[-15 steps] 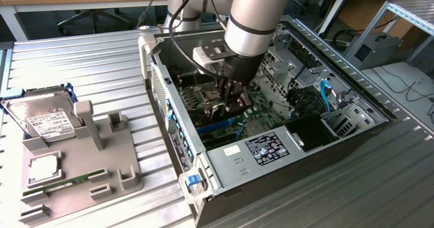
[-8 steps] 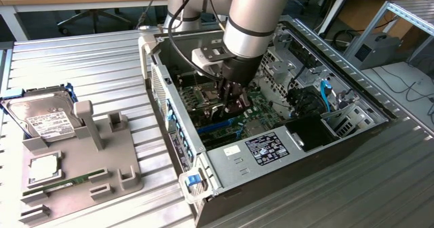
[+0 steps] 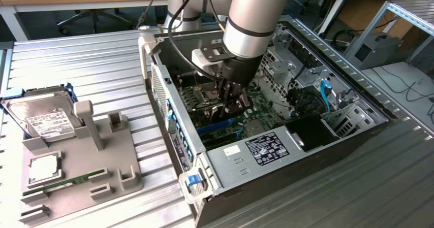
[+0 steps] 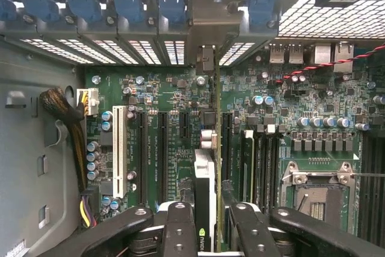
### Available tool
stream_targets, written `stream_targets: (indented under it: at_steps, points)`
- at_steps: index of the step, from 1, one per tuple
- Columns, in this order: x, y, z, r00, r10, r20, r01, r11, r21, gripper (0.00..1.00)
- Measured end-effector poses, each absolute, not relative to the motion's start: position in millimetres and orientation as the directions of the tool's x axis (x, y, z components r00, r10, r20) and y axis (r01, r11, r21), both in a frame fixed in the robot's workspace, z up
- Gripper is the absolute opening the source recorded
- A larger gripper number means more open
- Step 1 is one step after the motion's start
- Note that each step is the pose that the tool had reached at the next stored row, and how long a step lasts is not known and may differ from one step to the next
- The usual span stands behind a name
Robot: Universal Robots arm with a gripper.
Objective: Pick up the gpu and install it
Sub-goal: 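Insert the gpu into the slot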
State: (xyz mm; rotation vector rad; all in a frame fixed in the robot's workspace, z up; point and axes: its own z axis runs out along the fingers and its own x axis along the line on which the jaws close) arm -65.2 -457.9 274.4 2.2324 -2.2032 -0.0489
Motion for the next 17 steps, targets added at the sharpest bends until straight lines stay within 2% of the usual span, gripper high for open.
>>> stream_targets:
  at_steps: [17]
  points:
    - [-62.5,-457.3,274.5,0.013,-1.0,-0.013,-1.0,-0.013,0.024,0.27]
